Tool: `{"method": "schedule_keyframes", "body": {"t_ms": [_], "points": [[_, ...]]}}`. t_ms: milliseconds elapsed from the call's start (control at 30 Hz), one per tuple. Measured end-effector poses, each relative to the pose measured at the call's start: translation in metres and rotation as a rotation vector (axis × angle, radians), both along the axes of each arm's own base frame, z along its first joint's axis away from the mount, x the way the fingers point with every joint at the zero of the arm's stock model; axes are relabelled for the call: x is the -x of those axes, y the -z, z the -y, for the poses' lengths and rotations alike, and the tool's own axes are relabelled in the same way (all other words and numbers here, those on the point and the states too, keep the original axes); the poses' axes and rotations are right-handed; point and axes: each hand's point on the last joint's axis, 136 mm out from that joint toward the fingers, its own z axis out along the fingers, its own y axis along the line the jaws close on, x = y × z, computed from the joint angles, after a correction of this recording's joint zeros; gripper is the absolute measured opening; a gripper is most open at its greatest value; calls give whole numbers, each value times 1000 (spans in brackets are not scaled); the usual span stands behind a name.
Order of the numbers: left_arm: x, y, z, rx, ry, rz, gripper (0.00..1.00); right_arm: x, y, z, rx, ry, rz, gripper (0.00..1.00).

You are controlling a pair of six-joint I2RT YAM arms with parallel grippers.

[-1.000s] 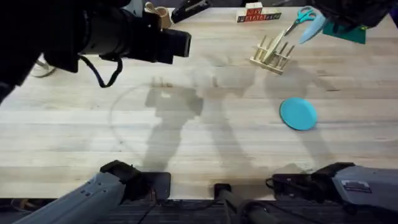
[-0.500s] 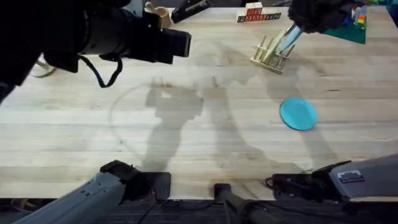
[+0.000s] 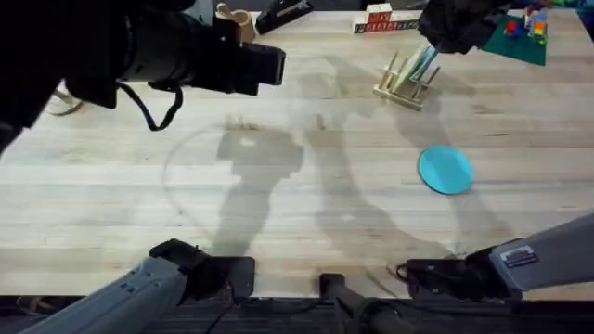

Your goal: Pick up the plates from the table one by one and place each into a slot on the dish rack.

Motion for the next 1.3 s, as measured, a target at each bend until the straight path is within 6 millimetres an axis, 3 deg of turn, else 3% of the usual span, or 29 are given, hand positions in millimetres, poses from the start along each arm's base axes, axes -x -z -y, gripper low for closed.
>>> {"method": "schedule_keyframes", "body": {"t_ms": [300, 600, 900, 1300], "points": [[0, 0, 0, 0, 0, 0, 994, -3, 0, 14, -5, 36, 7, 29], [-2, 5, 1, -7, 0, -16, 994, -3, 1, 12, -22, 29, 4, 29], [-6, 14, 3, -21, 0, -49, 992, -9, 27, 9, -15, 27, -55, 29], [-6, 14, 3, -21, 0, -49, 993, -11, 41, 8, -9, 22, -89, 29]]}}
